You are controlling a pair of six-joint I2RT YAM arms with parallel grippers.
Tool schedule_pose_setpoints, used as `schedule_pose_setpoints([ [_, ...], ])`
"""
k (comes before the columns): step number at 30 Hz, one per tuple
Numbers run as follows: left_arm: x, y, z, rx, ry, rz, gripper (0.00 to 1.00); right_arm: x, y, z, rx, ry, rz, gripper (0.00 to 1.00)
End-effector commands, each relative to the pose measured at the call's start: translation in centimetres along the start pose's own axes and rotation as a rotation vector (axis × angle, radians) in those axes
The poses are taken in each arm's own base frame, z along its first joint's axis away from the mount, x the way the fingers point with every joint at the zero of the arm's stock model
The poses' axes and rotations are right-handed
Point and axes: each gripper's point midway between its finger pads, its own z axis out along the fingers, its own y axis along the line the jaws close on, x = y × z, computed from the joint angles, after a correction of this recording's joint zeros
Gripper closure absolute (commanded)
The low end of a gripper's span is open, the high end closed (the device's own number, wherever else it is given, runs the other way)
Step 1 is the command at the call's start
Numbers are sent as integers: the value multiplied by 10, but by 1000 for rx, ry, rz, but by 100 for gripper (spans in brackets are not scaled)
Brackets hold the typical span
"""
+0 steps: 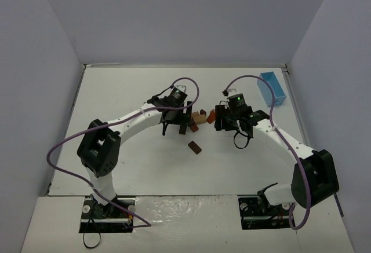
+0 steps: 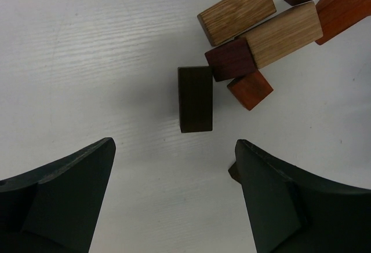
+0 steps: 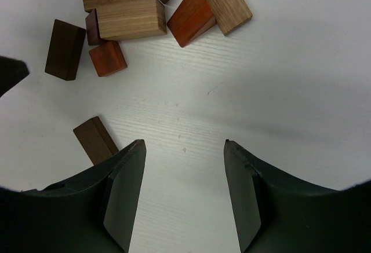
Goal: Build the wood block tower
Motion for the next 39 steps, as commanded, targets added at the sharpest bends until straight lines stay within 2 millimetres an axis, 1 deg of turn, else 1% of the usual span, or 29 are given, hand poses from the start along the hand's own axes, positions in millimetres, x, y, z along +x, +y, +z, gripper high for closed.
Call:
schedule_pose_setpoints([
  [1,-44,-30,-11,37,-124,-53,25,-16,-1,-19,12,-95,42,46],
  [5,-46,-43,-2,26,-131,-77,42,-14,-6,-27,30,-116,63,46],
  [7,-45,-47,6,25,-121,-88,57,-14,-7,-32,32,-129,63,46],
  [8,-44,-49,10,27,-114,-88,61,-13,-8,-33,32,-131,64,46],
  [9,-42,-51,12,29,-106,-86,65,-13,-8,-35,34,-132,65,46],
  [11,-39,-54,19,27,-91,-84,67,-13,-14,-37,60,-142,67,46],
  [13,-35,-57,26,25,-79,-89,67,-11,-15,-38,60,-140,64,46],
  [15,-37,-60,29,29,-80,-91,68,-10,-15,-37,58,-136,62,46],
  [17,-36,-63,37,26,-73,-90,68,-8,-15,-36,57,-130,58,46],
  [21,-35,-61,47,3,-65,-92,67,-9,-15,-36,54,-129,44,46],
  [25,-34,-65,56,7,-56,-94,59,-7,-19,-35,63,-121,40,46],
  [27,-35,-64,58,-3,-56,-94,55,-5,-21,-34,66,-118,36,46],
  [29,-35,-64,60,-8,-55,-90,55,-3,-22,-33,69,-113,37,46],
  [33,-37,-62,65,-23,-53,-82,54,3,-21,-32,50,-95,33,46],
  [39,-38,-58,67,-25,-47,-1,54,5,-21,-30,47,-85,28,46],
])
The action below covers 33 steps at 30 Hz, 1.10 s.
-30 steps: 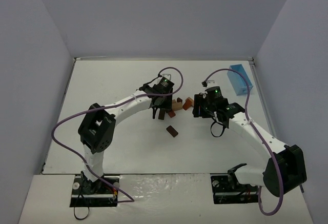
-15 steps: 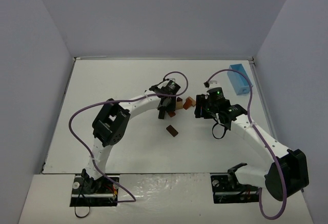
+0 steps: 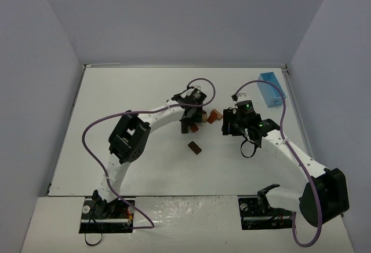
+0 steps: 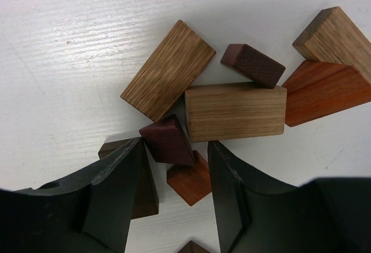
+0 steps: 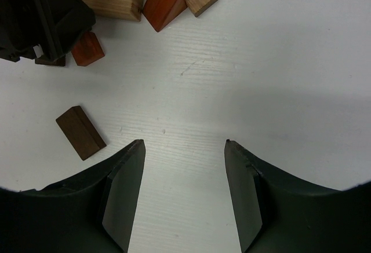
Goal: Build the wood block tower
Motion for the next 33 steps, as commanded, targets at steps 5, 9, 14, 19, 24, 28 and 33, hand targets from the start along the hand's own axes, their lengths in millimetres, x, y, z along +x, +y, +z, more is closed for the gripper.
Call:
schedule_pose_setpoints([
  [5,-24,10,-14,3,-37,109,55,-4,0,-2,-14,-16,-4,46],
  [9,-21,18,-17,1,-24,98,64,-4,1,-1,-14,-18,-4,46],
  [14,-18,20,-18,0,-18,83,82,-6,0,-1,-8,-20,-8,46],
  [19,-19,29,-22,-41,-28,69,100,-7,0,0,-7,-19,-5,46],
  [24,-25,56,-33,-109,-57,-9,100,-6,1,-1,-11,-20,-3,46],
  [28,-33,94,-55,-175,-104,-135,100,-7,2,0,-14,-19,-5,46],
  [33,-32,141,-82,-271,-163,-273,100,-8,2,1,-15,-15,-10,46],
])
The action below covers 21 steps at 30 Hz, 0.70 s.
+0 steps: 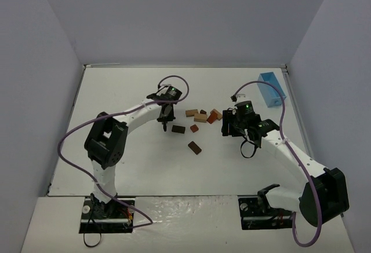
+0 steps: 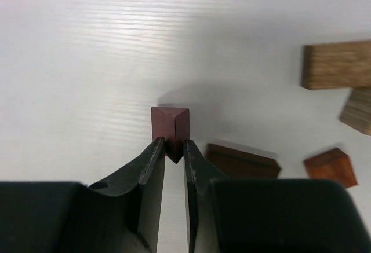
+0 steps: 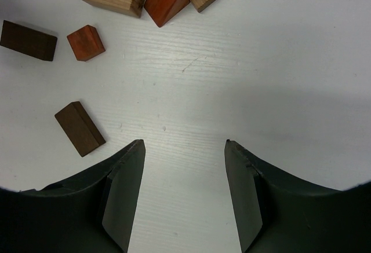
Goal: Build the wood block tower
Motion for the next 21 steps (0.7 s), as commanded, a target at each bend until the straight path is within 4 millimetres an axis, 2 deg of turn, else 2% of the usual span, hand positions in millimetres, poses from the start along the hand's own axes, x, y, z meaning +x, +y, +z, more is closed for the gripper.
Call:
schedule_pose_setpoints([
  [1,-42,42,-45,-70,-162,-204,100,-11,1,1,-5,-23,-2,46],
  [3,-30,61,-43,-127,-150,-231,100,-12,2,2,-6,-23,-3,46],
  [5,-25,70,-44,-141,-139,-259,100,-11,2,4,-6,-14,-8,46],
  [7,-6,80,-40,-164,-100,-265,100,-11,2,5,-8,-13,-12,46],
  [16,31,91,-33,-178,-21,-279,98,-8,3,10,-13,4,-24,46],
  [19,38,90,-32,-171,-2,-295,81,-8,2,11,-10,5,-27,46],
  [21,32,89,-37,-159,-20,-281,68,-9,3,11,-11,5,-27,46],
])
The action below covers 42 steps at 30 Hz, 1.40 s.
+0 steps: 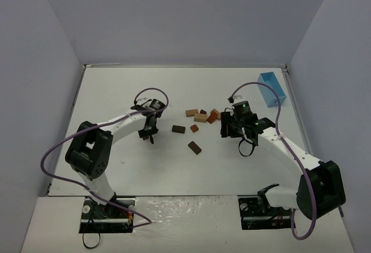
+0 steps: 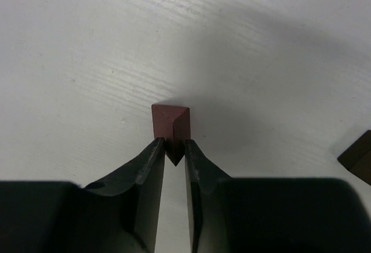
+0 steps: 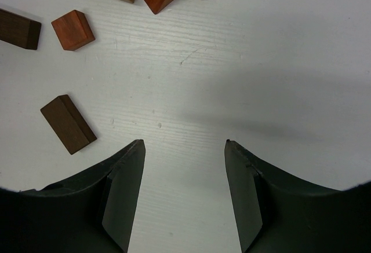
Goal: Build the wood block tower
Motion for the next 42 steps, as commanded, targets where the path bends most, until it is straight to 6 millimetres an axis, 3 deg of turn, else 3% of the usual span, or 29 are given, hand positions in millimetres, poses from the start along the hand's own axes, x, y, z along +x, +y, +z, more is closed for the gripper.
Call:
schedule_pose_setpoints([
  [1,-28,-7,-28,74,-79,-50,62,-22,4,-3,-17,-55,-3,46],
  [3,-39,-6,-39,97,-108,-4,43,-23,5,-3,-19,-58,-5,46],
  [6,-54,-4,-55,159,-144,121,31,-25,5,-4,-20,-62,-8,46],
  [9,-63,1,-62,214,-204,391,31,-28,6,-6,-26,-72,-11,46],
  [13,-55,2,-50,340,-210,716,32,-31,7,-8,-30,-82,-25,46],
  [18,-38,-10,-33,534,-147,792,33,-37,9,-12,-38,-101,-40,46],
  [28,-21,-23,-9,607,-41,803,47,-40,10,-14,-44,-107,-56,46],
  [34,-13,-15,1,574,-8,804,56,-39,8,-15,-41,-110,-61,46],
  [40,-14,-8,7,516,-2,771,69,-38,8,-13,-40,-106,-69,46],
  [42,-20,-4,9,464,-17,719,82,-39,8,-14,-40,-109,-71,46],
])
